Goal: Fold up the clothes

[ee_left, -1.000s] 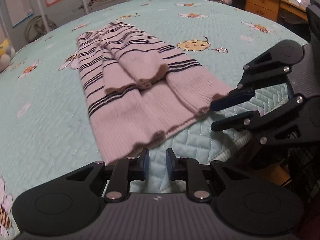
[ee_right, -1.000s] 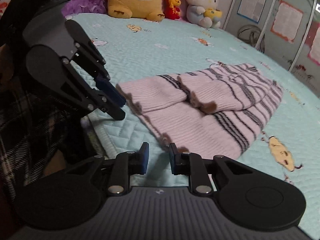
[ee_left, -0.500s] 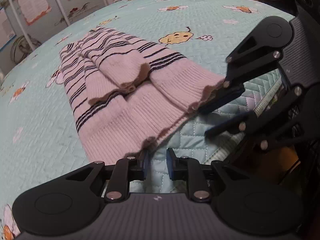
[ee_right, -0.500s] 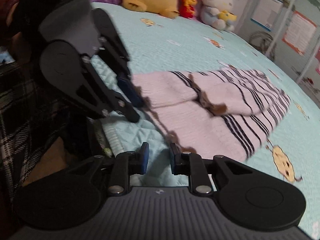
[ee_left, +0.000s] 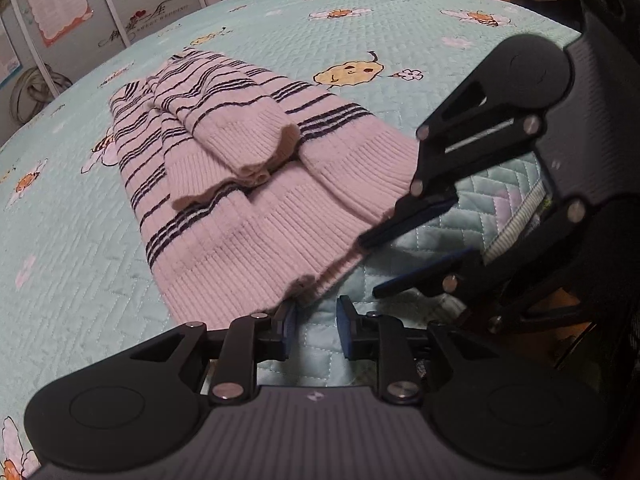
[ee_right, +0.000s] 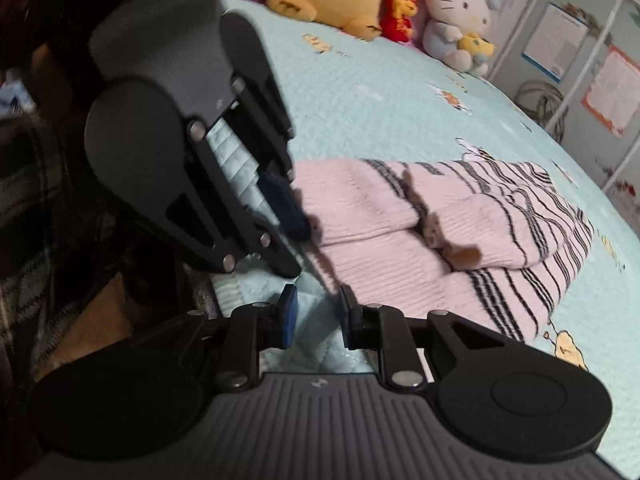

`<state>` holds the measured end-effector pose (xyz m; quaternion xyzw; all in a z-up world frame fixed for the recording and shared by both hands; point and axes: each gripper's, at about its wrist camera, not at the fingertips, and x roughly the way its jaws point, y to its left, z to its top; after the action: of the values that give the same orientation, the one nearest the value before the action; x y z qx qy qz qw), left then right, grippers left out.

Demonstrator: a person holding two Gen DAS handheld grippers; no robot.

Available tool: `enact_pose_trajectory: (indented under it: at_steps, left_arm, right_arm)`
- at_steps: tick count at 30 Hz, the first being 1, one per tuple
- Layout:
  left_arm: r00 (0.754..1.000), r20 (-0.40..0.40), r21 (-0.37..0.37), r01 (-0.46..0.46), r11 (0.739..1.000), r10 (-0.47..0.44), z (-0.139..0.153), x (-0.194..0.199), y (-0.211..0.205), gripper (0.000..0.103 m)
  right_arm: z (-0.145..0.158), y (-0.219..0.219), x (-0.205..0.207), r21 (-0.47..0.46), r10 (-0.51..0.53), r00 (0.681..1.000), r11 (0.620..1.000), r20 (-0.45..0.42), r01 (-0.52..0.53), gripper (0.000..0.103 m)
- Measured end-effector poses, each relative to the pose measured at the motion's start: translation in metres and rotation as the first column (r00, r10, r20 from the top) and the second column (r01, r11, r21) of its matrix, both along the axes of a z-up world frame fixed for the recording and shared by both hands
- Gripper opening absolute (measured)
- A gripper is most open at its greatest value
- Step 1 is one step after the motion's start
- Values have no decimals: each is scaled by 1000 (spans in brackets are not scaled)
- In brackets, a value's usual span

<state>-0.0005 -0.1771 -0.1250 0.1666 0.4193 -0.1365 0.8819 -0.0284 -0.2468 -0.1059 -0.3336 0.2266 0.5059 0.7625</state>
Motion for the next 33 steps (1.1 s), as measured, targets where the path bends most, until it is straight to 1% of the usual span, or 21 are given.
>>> enact_pose_trajectory:
  at_steps: [3,5,7,10,14,19,22,26,29,33]
  left_arm:
    - [1000,18,15,3,1000,-3,1,-3,-3,25]
    - [999,42,35,10,999,-11,2,-7,-7,25]
    - [998,60,54,15,998,-18,1,-10,-9,26]
    - [997,75,51,5,999,-9,2,-13,-8,26]
    - [996,85,55,1,998,-6,3,-13,-8,28]
    - [995,95,23,-20,1000,18,8,-12,-3,28]
    - [995,85,-20,-41,999,42,11,-9,4,28]
    - [996,77,-6,-50,999,50,9,-4,7,28]
    - [996,78,-3,-50,999,51,10,-4,6,29]
    - [996,83,26,-43,999,41,10,-5,3,30]
  right_arm:
    - [4,-4,5,21,-19,1000,1000,-2,20,22]
    - [2,-5,5,14,-28,999,1000,31,27,22]
    - [1,-7,4,11,-25,999,1000,42,25,23]
    - [-5,-8,0,-24,-26,995,999,100,29,23]
    - [-3,-12,-3,-29,-26,993,999,119,30,23]
    - [1,-16,2,-5,-44,994,999,104,45,23]
    - [3,-16,7,12,-62,994,998,89,62,23]
    - [4,-16,11,31,-81,994,996,71,79,24]
    - [0,-12,12,12,-78,993,997,87,77,24]
    - [-2,-10,12,5,-80,992,997,97,80,24]
